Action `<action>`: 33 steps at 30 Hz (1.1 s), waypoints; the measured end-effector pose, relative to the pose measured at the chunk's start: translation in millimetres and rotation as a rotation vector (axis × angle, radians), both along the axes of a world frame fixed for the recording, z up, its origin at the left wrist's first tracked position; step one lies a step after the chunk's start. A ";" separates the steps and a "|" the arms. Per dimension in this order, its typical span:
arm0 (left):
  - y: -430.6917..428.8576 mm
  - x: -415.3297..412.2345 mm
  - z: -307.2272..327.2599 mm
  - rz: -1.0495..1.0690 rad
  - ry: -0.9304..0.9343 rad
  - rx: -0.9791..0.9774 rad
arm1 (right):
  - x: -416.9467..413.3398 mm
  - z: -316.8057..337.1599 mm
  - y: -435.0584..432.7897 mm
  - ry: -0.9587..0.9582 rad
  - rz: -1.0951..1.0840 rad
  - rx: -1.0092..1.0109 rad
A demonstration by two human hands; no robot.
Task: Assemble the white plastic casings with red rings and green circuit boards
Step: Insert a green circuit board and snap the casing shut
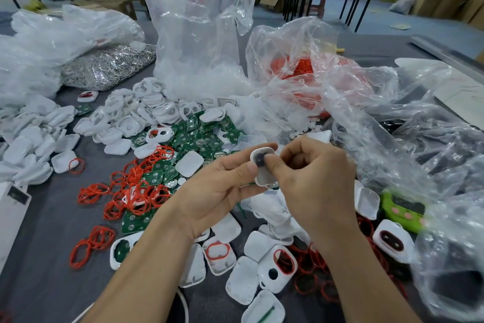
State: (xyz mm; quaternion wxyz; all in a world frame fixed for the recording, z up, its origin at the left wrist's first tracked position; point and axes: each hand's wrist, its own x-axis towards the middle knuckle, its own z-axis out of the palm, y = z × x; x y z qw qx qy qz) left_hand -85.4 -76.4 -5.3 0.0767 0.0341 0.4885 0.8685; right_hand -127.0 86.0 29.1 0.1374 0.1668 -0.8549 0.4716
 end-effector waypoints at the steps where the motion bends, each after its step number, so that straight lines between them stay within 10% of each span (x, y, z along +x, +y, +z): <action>1: -0.5 0.2 0.1 0.001 -0.001 0.008 | -1.5 -0.7 0.3 -0.046 0.010 -0.022; 7: -1.5 1.0 1.2 0.027 -0.035 0.060 | -13.8 0.0 11.9 -0.307 0.011 -0.320; 22: -0.6 0.1 -3.0 -0.007 -0.008 -0.024 | -5.5 -3.8 1.0 -0.224 0.127 -0.186; 33: -4.3 4.2 3.8 -0.047 -0.014 0.191 | -7.6 10.1 4.9 -0.595 0.213 -0.631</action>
